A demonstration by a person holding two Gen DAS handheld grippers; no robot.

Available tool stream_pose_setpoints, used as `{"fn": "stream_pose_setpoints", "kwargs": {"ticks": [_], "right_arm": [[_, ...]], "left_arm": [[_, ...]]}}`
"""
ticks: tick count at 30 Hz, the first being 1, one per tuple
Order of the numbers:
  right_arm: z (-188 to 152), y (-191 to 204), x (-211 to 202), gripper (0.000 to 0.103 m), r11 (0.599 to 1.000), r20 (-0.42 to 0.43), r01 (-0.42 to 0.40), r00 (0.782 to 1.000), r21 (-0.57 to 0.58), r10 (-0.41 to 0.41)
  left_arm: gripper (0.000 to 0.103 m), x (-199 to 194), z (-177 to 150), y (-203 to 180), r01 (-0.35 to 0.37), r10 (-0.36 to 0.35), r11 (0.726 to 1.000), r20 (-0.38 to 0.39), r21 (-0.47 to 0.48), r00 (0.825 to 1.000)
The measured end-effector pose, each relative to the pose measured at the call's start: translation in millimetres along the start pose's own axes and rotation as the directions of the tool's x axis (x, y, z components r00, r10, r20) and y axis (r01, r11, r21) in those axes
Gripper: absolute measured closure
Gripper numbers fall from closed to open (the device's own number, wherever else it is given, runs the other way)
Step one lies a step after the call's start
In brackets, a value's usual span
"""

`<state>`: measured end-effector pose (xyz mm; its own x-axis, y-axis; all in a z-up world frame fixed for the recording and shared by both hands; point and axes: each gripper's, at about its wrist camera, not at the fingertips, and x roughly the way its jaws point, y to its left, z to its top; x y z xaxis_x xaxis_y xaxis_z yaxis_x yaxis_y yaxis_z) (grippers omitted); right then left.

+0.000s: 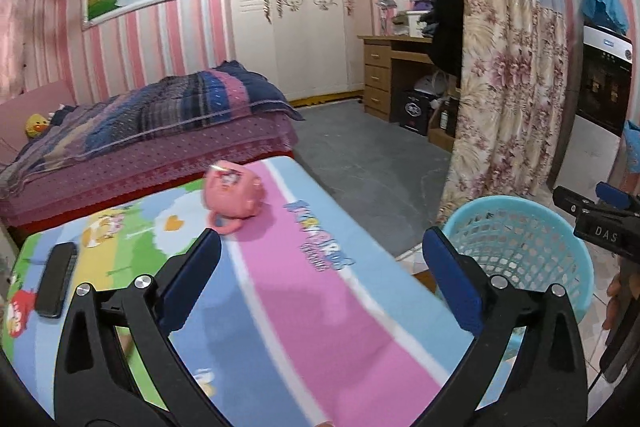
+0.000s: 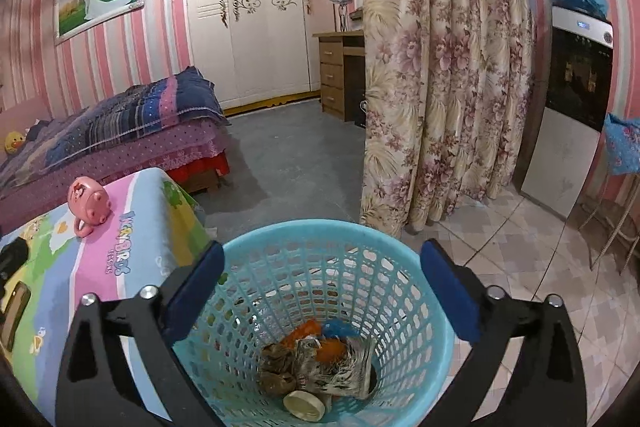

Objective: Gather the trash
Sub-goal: 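Move both open tools back over the bed sheet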

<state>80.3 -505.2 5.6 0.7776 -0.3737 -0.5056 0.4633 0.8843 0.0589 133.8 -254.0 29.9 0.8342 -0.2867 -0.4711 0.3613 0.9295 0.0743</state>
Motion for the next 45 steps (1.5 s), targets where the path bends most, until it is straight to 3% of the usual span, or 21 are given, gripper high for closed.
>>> {"fn": "stream_pose_setpoints", "kwargs": {"ticks": [11, 15, 22, 31, 39, 45], "right_arm": [[-5, 45, -39, 0.005, 0.994, 0.038, -0.078, 0.996, -0.075, 0.081], [-12, 74, -63, 0.005, 0.98, 0.06, -0.115, 0.99, -0.164, 0.126], [-34, 110, -112, 0.005, 0.951, 0.058, -0.257, 0.961, -0.173, 0.27], [-78, 151, -168, 0.005, 0.925, 0.017, -0.346, 0.936, -0.154, 0.353], [-110, 174, -202, 0.005, 0.92, 0.065, -0.318, 0.938, -0.229, 0.341], [-112, 183, -208, 0.005, 0.916, 0.084, -0.306, 0.938, -0.26, 0.337]], "left_arm": [[0.005, -79, -15, 75, -0.093, 0.096, 0.993, 0.03, -0.072, 0.995], [0.005, -110, -27, 97, -0.125, 0.129, 0.988, 0.042, -0.087, 0.991], [0.005, -157, -64, 131, -0.189, 0.194, 0.971, 0.023, -0.146, 0.981], [0.005, -195, -100, 153, -0.244, 0.25, 0.952, 0.01, -0.186, 0.968], [0.005, -206, -113, 163, -0.27, 0.28, 0.94, 0.02, -0.211, 0.96], [0.005, -204, -117, 166, -0.263, 0.276, 0.937, 0.027, -0.23, 0.961]]}}
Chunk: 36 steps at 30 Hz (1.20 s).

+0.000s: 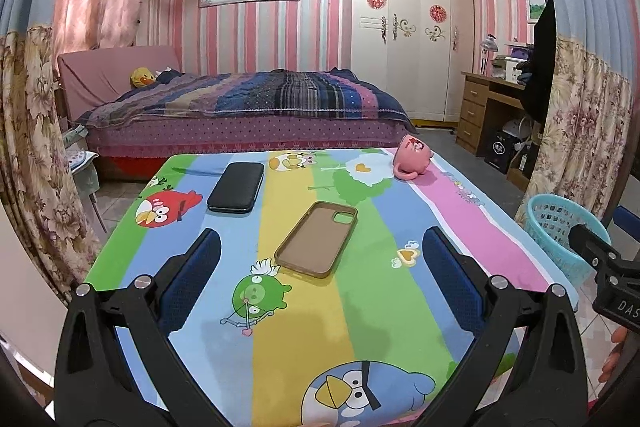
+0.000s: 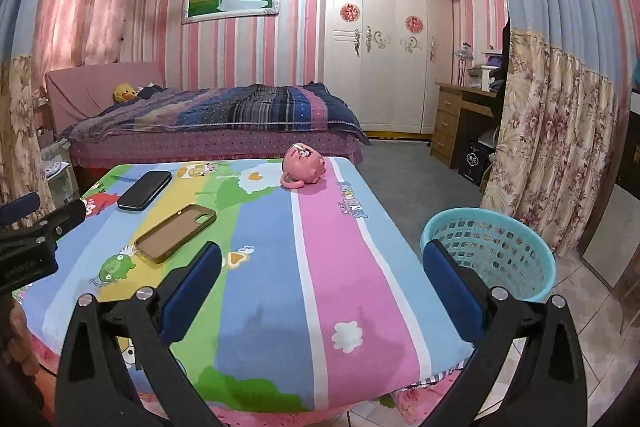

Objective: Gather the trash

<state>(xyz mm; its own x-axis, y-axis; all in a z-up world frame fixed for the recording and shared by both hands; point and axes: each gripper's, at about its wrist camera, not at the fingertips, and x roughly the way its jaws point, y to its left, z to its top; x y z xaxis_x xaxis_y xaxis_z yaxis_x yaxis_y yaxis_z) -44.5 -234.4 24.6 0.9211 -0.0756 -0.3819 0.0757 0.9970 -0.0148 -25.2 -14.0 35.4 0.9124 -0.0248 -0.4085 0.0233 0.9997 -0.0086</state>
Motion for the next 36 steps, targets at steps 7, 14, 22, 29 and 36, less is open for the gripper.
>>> {"fn": "stream_pose_setpoints", "kwargs": {"ticks": [7, 14, 22, 29, 36], "right_arm": [[2, 1, 0, 0.005, 1.0, 0.006, 0.01, 1.0, -0.023, -0.01], [4, 1, -3, 0.005, 0.999, 0.022, 0.027, 0.999, -0.041, -0.026], [4, 2, -5, 0.005, 0.998, 0.03, 0.032, 0.999, -0.054, -0.031], [4, 2, -4, 0.005, 0.998, 0.033, 0.031, 0.999, -0.054, -0.03], [4, 4, -4, 0.005, 0.998, 0.031, 0.032, 0.999, -0.056, -0.03]], "left_arm": [[0.005, 7, -1, -7, 0.019, -0.018, 1.0, -0.017, 0.025, 1.0], [0.005, 9, 0, -11, 0.022, -0.021, 0.999, -0.017, 0.033, 1.0], [0.005, 7, 2, -13, 0.013, -0.013, 0.999, 0.002, 0.044, 1.0], [0.005, 4, 4, -14, -0.002, 0.001, 0.999, 0.029, 0.047, 1.0], [0.005, 4, 4, -17, 0.009, -0.011, 0.998, 0.03, 0.059, 1.0]]}}
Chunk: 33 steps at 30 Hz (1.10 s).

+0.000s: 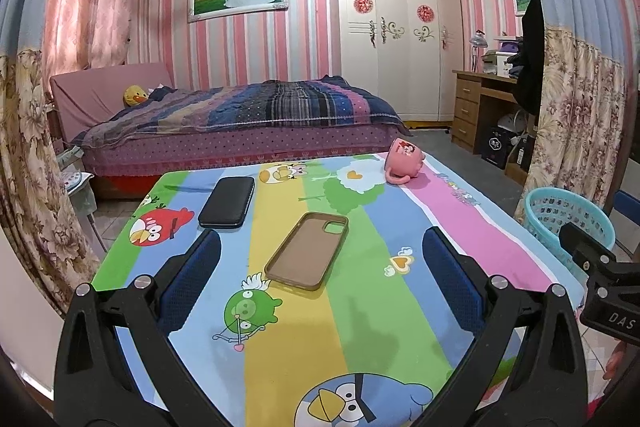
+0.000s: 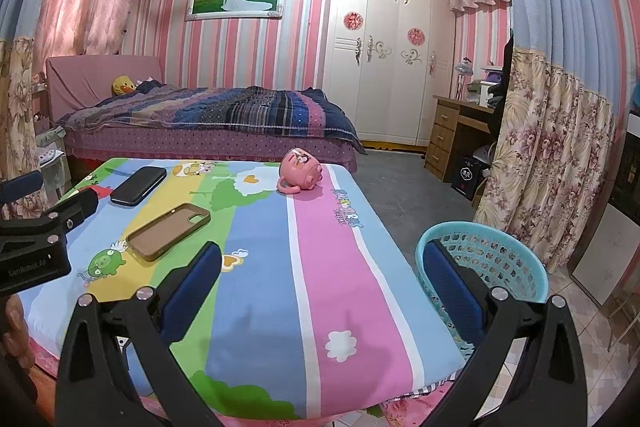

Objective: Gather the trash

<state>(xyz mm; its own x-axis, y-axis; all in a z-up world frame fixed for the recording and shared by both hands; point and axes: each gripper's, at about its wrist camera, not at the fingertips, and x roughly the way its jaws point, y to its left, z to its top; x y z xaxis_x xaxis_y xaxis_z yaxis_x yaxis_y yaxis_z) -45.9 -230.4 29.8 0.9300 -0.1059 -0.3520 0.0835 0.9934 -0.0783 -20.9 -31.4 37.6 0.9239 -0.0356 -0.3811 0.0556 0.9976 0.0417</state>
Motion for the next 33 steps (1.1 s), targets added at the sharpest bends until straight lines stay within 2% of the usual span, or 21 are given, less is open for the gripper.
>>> {"fn": "stream_pose_setpoints", "kwargs": {"ticks": [33], "right_arm": [[0.1, -0.3, 0.3, 0.005, 1.0, -0.001, 0.0, 1.0, -0.001, 0.0]], "left_arm": [[0.005, 1.7, -3.7, 2.8, -0.004, 0.004, 1.0, -0.014, 0.001, 1.0]]}}
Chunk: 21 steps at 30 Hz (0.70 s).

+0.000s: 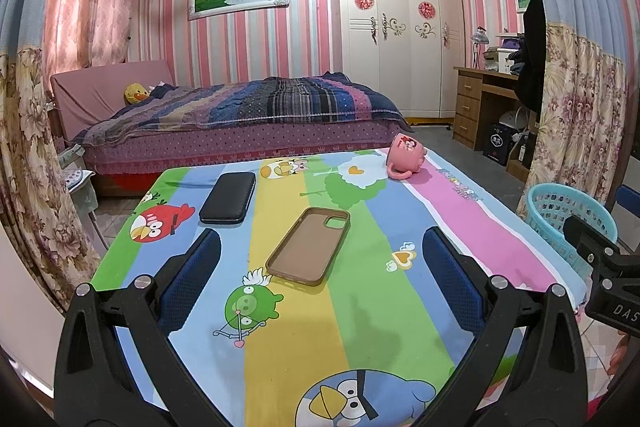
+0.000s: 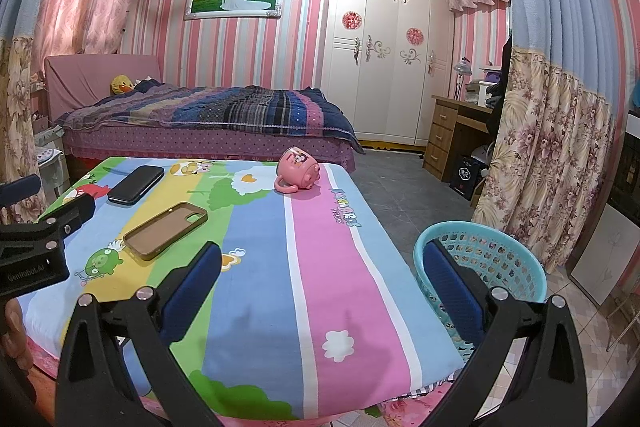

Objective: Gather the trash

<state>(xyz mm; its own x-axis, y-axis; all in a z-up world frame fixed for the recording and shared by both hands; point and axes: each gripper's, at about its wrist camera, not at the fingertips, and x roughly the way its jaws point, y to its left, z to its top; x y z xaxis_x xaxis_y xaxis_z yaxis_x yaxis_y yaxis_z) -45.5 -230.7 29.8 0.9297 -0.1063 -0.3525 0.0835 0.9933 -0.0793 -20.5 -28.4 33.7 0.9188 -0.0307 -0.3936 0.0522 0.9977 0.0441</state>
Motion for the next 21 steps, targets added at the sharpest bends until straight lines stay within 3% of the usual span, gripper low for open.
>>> {"fn": "stream_pose_setpoints", "kwargs": {"ticks": [21], "right_arm": [[0.0, -0.3, 0.1, 0.005, 1.0, 0.0, 0.0, 1.0, 0.001, 0.0]], "left_arm": [[0.005, 0.9, -0.1, 0.5, -0.001, 0.001, 1.0, -0.002, -0.003, 1.0]]}}
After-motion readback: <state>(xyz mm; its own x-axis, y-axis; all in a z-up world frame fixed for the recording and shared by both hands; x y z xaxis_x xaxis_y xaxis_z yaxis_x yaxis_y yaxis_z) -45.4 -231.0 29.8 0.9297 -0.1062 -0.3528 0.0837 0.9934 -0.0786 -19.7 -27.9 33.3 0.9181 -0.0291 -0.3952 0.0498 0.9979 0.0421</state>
